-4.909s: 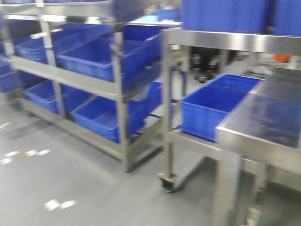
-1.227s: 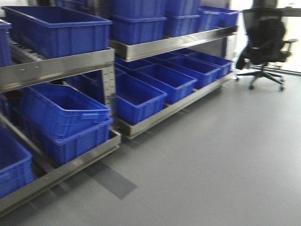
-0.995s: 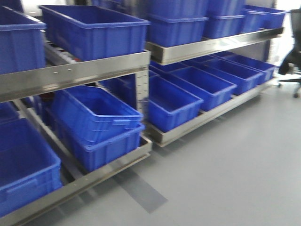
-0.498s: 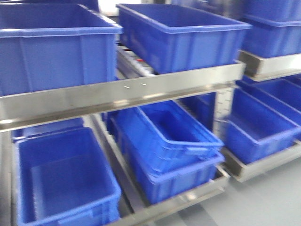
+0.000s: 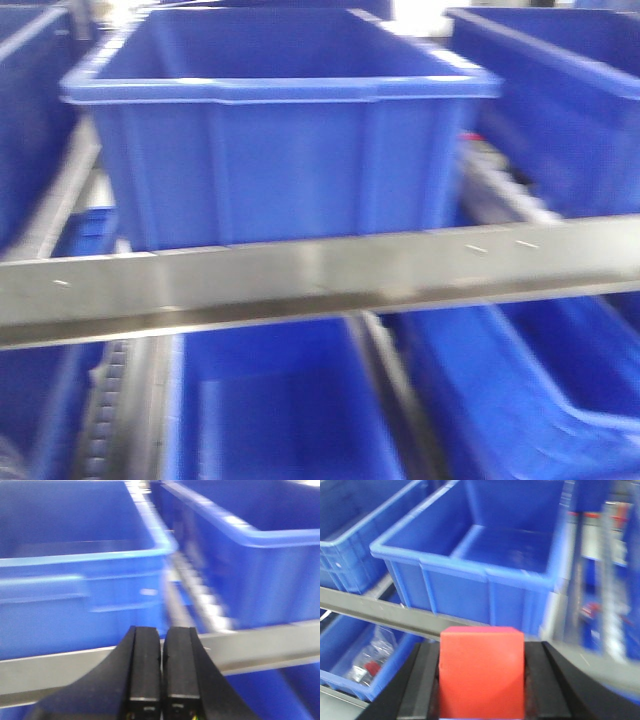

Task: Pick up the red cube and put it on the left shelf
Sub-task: 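Drive up to the shelf and stop facing an empty blue bin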

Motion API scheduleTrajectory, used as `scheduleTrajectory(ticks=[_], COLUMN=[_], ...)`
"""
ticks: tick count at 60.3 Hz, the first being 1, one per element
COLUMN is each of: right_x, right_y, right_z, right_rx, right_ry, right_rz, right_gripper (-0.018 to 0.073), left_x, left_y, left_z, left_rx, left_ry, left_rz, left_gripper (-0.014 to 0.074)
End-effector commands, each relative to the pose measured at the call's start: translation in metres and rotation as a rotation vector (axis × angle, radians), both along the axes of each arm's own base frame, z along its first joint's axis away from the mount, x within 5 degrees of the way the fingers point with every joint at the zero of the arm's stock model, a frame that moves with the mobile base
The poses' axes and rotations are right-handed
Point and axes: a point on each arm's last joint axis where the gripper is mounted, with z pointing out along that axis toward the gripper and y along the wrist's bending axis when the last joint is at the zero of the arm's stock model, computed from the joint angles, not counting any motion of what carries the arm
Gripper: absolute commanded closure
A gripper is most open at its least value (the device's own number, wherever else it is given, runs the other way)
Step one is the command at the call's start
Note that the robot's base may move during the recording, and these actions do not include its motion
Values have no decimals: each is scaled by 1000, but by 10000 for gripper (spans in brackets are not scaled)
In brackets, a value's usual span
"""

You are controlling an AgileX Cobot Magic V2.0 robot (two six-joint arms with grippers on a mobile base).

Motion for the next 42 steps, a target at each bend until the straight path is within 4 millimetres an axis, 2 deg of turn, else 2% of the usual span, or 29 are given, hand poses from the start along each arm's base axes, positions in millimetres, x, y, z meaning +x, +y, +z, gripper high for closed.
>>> scheduleTrajectory(ticks=[1, 42], right_x=[0, 0], right_y=[0, 0], right_z=[17, 17], right_rx=[37, 37], right_ry=[-105, -105], right_rz=[-1, -1], right_gripper=[426, 426], left_x=[0, 0], left_y=[0, 0], left_z=[1, 1], left_rx=[-9, -9], left_ry=[-79, -79], left_rz=[-5, -5], left_gripper=[495, 495])
